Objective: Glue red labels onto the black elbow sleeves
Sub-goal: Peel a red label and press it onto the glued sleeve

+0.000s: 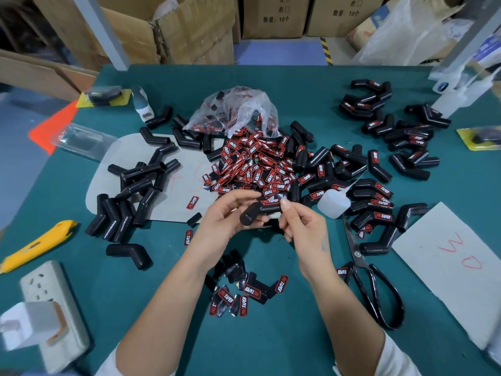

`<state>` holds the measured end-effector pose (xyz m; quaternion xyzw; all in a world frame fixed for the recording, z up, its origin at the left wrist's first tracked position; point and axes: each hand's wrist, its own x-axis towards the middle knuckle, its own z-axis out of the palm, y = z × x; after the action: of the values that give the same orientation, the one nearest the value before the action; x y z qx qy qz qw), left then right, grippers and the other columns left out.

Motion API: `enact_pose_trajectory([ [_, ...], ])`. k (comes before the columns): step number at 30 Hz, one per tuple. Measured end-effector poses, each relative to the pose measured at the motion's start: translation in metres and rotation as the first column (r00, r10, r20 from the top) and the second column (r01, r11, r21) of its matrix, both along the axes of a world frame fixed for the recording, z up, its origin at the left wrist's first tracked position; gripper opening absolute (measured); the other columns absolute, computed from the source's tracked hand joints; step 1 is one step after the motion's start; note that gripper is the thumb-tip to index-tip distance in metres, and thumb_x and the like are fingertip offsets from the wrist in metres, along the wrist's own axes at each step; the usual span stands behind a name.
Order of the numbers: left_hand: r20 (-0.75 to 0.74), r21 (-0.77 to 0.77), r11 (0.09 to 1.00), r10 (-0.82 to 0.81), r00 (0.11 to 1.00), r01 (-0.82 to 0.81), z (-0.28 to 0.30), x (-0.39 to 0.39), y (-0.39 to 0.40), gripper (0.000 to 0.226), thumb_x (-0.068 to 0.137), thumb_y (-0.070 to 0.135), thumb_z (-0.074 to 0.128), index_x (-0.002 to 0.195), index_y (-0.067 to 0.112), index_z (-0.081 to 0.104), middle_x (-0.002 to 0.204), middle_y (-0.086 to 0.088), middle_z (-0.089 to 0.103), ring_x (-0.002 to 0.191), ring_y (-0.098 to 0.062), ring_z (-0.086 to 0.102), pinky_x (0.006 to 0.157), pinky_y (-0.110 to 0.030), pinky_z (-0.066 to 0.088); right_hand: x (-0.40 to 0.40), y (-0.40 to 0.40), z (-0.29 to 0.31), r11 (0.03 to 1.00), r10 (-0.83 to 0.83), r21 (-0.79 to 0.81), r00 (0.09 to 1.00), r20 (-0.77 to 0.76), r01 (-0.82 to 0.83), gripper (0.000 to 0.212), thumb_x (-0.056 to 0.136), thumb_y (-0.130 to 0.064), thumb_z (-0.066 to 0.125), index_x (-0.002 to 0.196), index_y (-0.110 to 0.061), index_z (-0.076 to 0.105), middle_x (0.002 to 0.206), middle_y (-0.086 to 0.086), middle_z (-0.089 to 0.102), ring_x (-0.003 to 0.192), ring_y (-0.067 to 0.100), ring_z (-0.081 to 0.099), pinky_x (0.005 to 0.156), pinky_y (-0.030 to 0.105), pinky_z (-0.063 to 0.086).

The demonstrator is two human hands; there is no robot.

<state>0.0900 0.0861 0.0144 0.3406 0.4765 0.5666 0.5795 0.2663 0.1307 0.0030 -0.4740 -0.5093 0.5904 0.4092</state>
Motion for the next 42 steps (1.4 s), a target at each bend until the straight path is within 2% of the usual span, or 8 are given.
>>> enact_pose_trajectory([
  [7, -0.218, 0.038, 0.999, 0.003, 0.976, 0.006, 0.003, 0.003, -0.001, 0.033, 0.085, 0.015, 0.084, 0.114, 0.032, 0.076, 0.111, -0.005, 0.079, 0.108, -0.024, 0.074, 0.096, -0.029, 0.057, -0.002, -0.002, 0.002, 1.000, -0.005, -0.015, 0.999, -0.038, 0.004, 0.054, 0.095, -0.056, 0.064, 0.062, -0.013, 0.062, 0.051, -0.001, 0.039, 0.051, 0.012, 0.034, 0.051, 0.018, 0.032],
  [12, -0.340, 0.099, 0.992, 0.104, 0.935, -0.075, 0.001, 0.006, -0.003, 0.033, 0.090, 0.003, 0.081, 0.113, 0.026, 0.076, 0.108, 0.004, 0.078, 0.100, -0.012, 0.073, 0.087, -0.016, 0.054, -0.006, -0.003, 0.004, 1.000, -0.002, -0.019, 0.996, -0.091, 0.000, 0.029, 0.100, -0.037, 0.066, 0.078, -0.026, 0.080, 0.067, -0.005, 0.068, 0.058, 0.006, 0.050, 0.055, 0.018, 0.043],
  [16, -0.340, 0.145, 0.988, 0.097, 0.935, -0.049, 0.001, 0.009, -0.002, 0.044, 0.089, 0.003, 0.079, 0.122, 0.030, 0.068, 0.121, 0.006, 0.073, 0.115, -0.015, 0.069, 0.097, -0.021, 0.053, -0.006, -0.003, 0.003, 1.000, -0.003, -0.013, 0.990, -0.144, 0.002, 0.019, 0.103, -0.010, 0.064, 0.100, -0.020, 0.080, 0.079, -0.003, 0.076, 0.068, 0.006, 0.062, 0.060, 0.019, 0.051],
  [20, -0.350, 0.260, 0.958, 0.210, 0.913, -0.120, -0.002, 0.011, -0.003, 0.033, 0.094, 0.003, 0.072, 0.119, 0.024, 0.067, 0.123, 0.003, 0.072, 0.121, -0.020, 0.067, 0.102, -0.026, 0.052, -0.006, -0.004, 0.002, 0.998, 0.067, 0.022, 0.985, -0.159, -0.064, 0.023, 0.100, 0.001, 0.065, 0.110, -0.017, 0.075, 0.089, -0.004, 0.077, 0.079, 0.007, 0.069, 0.069, 0.020, 0.055],
  [28, -0.507, 0.441, 0.890, 0.350, 0.788, -0.111, -0.002, 0.012, -0.006, 0.033, 0.093, 0.010, 0.071, 0.112, 0.037, 0.067, 0.121, 0.012, 0.071, 0.120, -0.021, 0.067, 0.105, -0.032, 0.049, -0.007, -0.005, 0.008, 0.984, 0.169, -0.012, 0.955, -0.245, -0.178, 0.022, 0.092, -0.018, 0.073, 0.103, -0.036, 0.078, 0.098, 0.000, 0.076, 0.087, 0.013, 0.066, 0.075, 0.024, 0.056],
  [34, -0.546, 0.468, 0.880, 0.359, 0.757, -0.080, -0.001, 0.014, -0.007, 0.039, 0.095, 0.007, 0.071, 0.114, 0.040, 0.064, 0.121, 0.014, 0.071, 0.117, -0.020, 0.068, 0.102, -0.033, 0.051, -0.007, -0.005, 0.009, 0.981, 0.182, -0.008, 0.943, -0.278, -0.192, 0.021, 0.092, -0.014, 0.074, 0.102, -0.032, 0.077, 0.102, 0.001, 0.075, 0.091, 0.017, 0.065, 0.074, 0.025, 0.056],
  [39, -0.560, 0.474, 0.878, 0.356, 0.748, -0.063, -0.002, 0.014, -0.007, 0.049, 0.094, 0.005, 0.072, 0.116, 0.047, 0.062, 0.121, 0.013, 0.070, 0.117, -0.020, 0.068, 0.102, -0.027, 0.049, -0.007, -0.005, 0.006, 0.982, 0.167, -0.034, 0.942, -0.292, -0.185, 0.018, 0.091, -0.015, 0.077, 0.100, -0.030, 0.076, 0.103, 0.006, 0.074, 0.098, 0.034, 0.066, 0.073, 0.027, 0.056],
  [42, -0.546, 0.478, 0.876, 0.351, 0.761, -0.061, -0.002, 0.015, -0.007, 0.045, 0.095, 0.008, 0.071, 0.115, 0.047, 0.062, 0.121, 0.012, 0.071, 0.117, -0.021, 0.068, 0.102, -0.029, 0.049, -0.008, -0.005, 0.009, 0.981, 0.172, -0.038, 0.938, -0.302, -0.192, 0.014, 0.090, -0.022, 0.079, 0.100, -0.031, 0.077, 0.101, 0.003, 0.075, 0.094, 0.024, 0.067, 0.073, 0.025, 0.055],
])
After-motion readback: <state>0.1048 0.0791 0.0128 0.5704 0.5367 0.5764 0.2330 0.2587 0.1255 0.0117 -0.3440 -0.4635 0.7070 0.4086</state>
